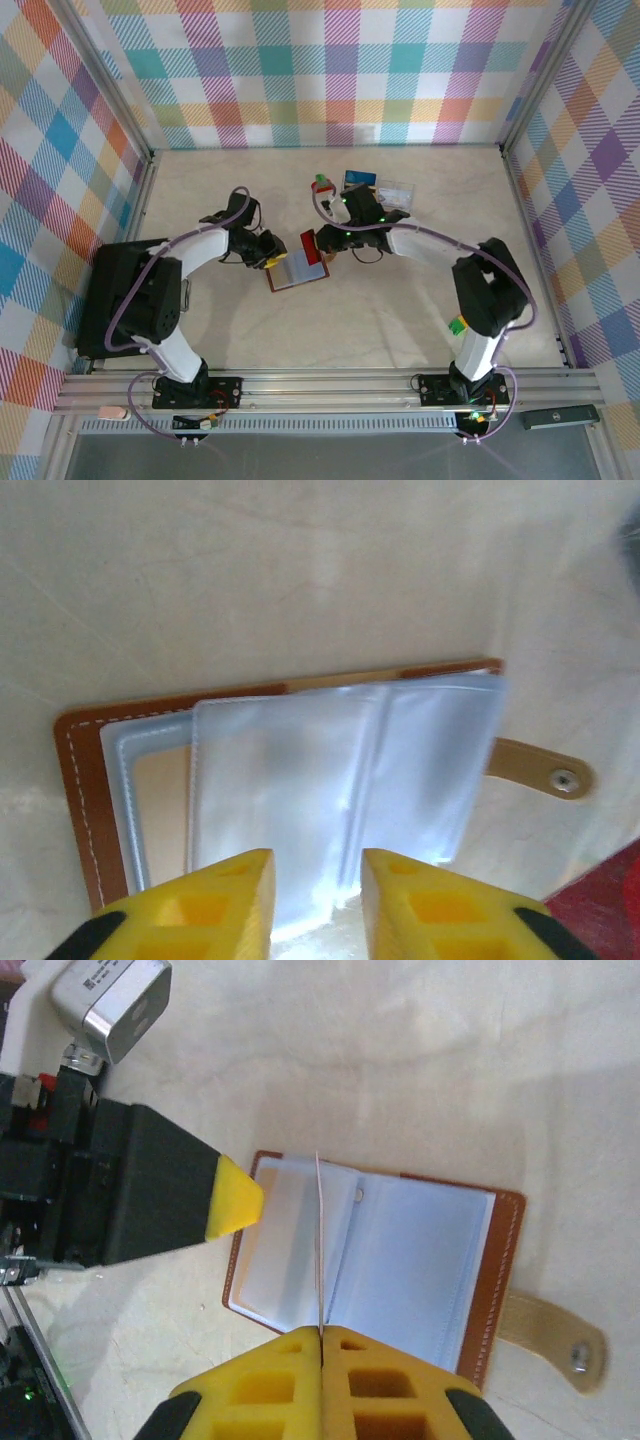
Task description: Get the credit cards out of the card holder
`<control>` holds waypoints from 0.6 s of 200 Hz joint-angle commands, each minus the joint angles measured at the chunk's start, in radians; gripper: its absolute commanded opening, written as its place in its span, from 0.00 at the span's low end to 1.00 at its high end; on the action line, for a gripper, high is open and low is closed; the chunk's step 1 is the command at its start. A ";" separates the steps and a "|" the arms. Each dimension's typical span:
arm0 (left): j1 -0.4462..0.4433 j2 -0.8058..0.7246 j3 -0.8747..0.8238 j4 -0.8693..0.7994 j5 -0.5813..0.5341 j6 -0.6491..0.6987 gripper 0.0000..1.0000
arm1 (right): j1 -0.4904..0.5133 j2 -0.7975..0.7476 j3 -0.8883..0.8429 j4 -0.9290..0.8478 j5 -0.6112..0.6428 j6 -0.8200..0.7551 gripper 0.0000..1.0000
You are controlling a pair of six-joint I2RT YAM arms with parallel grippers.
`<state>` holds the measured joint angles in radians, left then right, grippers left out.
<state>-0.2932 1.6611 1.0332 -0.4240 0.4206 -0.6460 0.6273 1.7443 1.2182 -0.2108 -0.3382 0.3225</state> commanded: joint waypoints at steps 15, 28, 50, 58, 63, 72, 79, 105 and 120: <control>0.020 -0.147 0.033 -0.090 -0.110 -0.016 0.46 | -0.080 -0.139 -0.025 -0.028 -0.004 -0.275 0.00; 0.041 -0.191 0.031 -0.119 -0.148 -0.005 0.54 | -0.114 -0.173 -0.011 -0.071 0.000 -0.367 0.00; 0.077 -0.265 0.017 -0.164 -0.207 0.029 0.66 | -0.192 -0.187 0.098 -0.231 -0.013 -0.482 0.00; 0.088 -0.296 0.007 -0.175 -0.235 0.045 0.73 | -0.215 -0.184 0.146 -0.294 -0.017 -0.511 0.00; 0.094 -0.312 0.001 -0.183 -0.250 0.056 0.76 | -0.226 -0.184 0.168 -0.318 -0.007 -0.526 0.00; 0.105 -0.338 -0.009 -0.193 -0.270 0.077 0.83 | -0.245 -0.184 0.200 -0.359 0.010 -0.552 0.00; 0.114 -0.354 -0.011 -0.203 -0.281 0.098 0.87 | -0.257 -0.182 0.223 -0.390 0.012 -0.582 0.00; 0.140 -0.406 -0.013 -0.233 -0.316 0.161 1.00 | -0.283 -0.181 0.271 -0.451 0.047 -0.730 0.00; 0.145 -0.427 -0.006 -0.236 -0.316 0.188 1.00 | -0.294 -0.161 0.317 -0.506 0.049 -0.830 0.00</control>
<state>-0.1635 1.2739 1.0355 -0.6086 0.1436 -0.5373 0.3401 1.5749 1.4719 -0.5671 -0.2996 -0.2893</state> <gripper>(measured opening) 0.995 0.047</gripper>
